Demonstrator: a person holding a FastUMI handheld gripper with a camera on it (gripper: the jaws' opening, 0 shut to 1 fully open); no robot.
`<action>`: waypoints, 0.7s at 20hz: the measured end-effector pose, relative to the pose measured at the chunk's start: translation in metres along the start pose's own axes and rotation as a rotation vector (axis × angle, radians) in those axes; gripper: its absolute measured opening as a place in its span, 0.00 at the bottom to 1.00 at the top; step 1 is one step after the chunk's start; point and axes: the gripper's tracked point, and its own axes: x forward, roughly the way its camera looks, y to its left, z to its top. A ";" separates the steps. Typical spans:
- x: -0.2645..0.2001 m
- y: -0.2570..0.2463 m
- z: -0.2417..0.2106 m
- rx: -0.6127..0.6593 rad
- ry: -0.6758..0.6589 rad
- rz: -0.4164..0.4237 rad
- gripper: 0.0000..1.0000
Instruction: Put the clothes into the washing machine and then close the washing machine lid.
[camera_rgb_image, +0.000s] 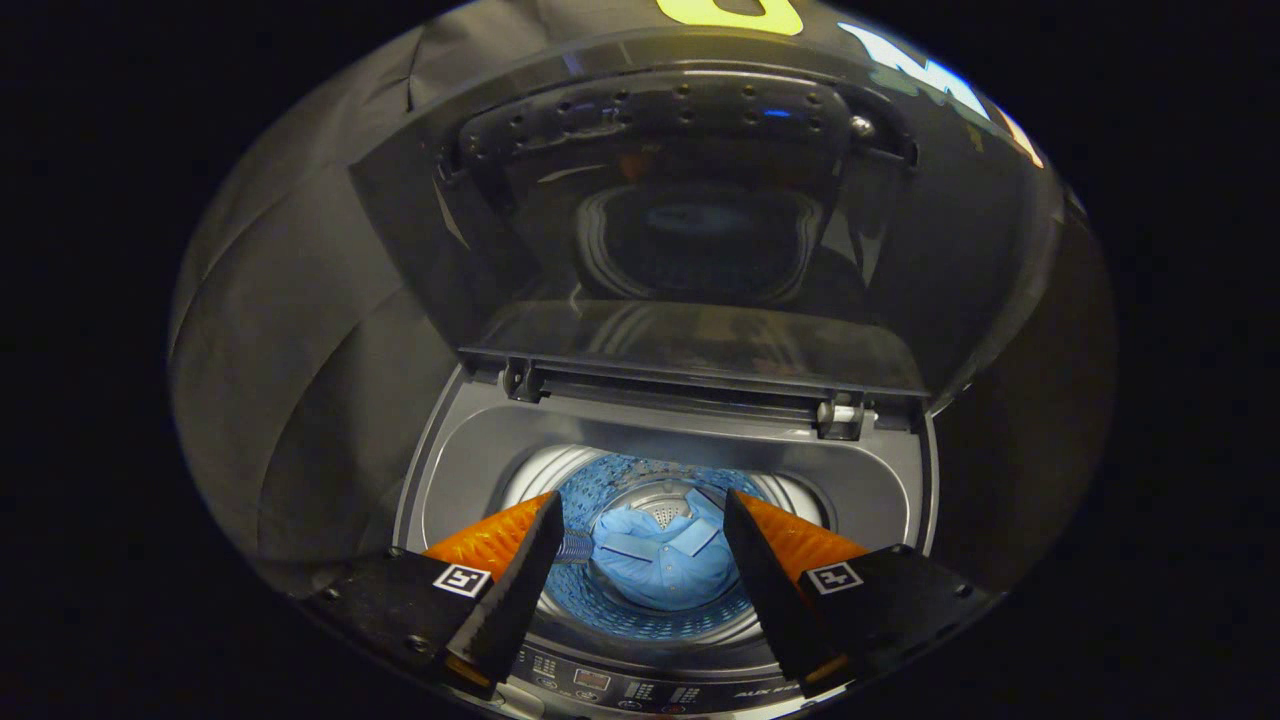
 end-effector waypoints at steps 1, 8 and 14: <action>-0.017 0.008 0.001 0.001 -0.010 0.002 0.99; -0.037 0.002 0.032 -0.093 -0.141 0.004 0.99; -0.089 0.009 0.087 -0.167 -0.290 0.001 0.99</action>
